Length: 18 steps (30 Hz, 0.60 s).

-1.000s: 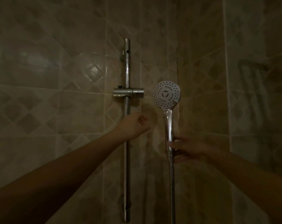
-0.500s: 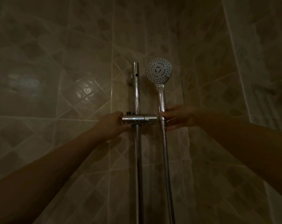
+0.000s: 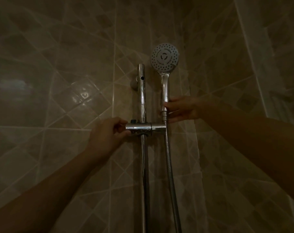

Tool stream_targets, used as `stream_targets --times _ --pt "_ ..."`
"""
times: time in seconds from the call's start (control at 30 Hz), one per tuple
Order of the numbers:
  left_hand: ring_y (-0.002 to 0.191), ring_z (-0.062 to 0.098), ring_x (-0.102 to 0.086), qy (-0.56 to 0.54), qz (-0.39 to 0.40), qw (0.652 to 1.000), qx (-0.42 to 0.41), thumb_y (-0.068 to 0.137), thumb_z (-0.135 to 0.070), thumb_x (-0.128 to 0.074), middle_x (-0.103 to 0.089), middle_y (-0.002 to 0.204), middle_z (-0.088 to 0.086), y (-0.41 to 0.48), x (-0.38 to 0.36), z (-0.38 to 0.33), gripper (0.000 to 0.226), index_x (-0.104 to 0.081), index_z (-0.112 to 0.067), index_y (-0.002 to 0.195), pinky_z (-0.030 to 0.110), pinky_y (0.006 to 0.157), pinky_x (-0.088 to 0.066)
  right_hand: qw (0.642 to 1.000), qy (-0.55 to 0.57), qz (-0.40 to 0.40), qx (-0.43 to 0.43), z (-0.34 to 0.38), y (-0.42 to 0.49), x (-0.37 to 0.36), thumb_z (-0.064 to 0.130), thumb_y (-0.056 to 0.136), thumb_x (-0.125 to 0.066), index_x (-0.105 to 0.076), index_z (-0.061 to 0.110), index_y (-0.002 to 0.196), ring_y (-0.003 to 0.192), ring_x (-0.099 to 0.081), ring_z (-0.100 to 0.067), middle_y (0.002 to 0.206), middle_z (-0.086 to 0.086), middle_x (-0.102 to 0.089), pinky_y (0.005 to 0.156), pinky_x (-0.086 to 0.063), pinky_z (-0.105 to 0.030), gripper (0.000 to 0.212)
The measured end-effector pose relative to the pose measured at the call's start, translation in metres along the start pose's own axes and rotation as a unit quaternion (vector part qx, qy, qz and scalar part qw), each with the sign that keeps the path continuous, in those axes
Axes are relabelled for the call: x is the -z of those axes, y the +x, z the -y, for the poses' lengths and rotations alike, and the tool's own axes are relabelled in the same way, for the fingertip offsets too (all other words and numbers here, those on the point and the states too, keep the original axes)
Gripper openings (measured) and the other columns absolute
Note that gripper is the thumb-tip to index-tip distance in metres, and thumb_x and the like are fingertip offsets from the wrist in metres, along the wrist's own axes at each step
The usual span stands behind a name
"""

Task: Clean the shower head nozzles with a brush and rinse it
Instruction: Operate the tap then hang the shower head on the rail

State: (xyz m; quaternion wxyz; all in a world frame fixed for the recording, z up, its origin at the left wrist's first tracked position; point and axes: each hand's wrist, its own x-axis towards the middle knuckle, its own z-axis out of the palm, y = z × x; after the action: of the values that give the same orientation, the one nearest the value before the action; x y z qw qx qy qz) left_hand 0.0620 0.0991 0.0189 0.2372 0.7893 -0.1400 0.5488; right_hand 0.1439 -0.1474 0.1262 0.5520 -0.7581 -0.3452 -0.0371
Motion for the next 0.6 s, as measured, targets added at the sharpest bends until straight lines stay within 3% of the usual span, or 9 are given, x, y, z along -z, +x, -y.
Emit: stream_targets --times 0.17,0.4,0.6 --pt "0.081 0.014 -0.060 -0.002 0.008 1.000 0.002 0.078 -0.032 -0.067 -0.064 0.087 -0.005 -0.001 0.001 0.000 0.028 -0.064 -0.027 0.106 0.042 0.080 -0.052 1.000 0.025 -0.018 -0.003 -0.001 0.002 -0.001 0.022 0.091 -0.058 -0.060 0.014 0.095 0.096 -0.065 -0.025 0.102 -0.010 -0.066 0.086 -0.055 -0.040 0.009" --pt "0.082 0.015 -0.060 -0.011 0.010 1.000 0.015 0.078 -0.035 -0.064 -0.064 0.087 -0.005 -0.005 0.001 -0.005 0.026 -0.062 -0.031 0.104 0.048 0.081 -0.053 0.997 0.064 -0.032 0.017 0.007 -0.007 -0.004 0.020 0.094 -0.054 -0.059 0.014 0.097 0.088 -0.065 -0.020 0.095 -0.006 -0.066 0.070 -0.059 -0.033 0.009" --pt "0.082 0.014 -0.061 0.003 0.016 1.000 0.024 0.069 -0.046 -0.056 -0.064 0.086 -0.005 -0.006 0.003 -0.007 0.039 -0.063 -0.032 0.104 0.045 0.081 -0.053 0.998 0.057 -0.020 0.024 0.003 -0.005 -0.018 0.021 0.094 -0.053 -0.060 0.017 0.097 0.088 -0.066 -0.018 0.096 -0.005 -0.066 0.076 -0.058 -0.033 0.009"
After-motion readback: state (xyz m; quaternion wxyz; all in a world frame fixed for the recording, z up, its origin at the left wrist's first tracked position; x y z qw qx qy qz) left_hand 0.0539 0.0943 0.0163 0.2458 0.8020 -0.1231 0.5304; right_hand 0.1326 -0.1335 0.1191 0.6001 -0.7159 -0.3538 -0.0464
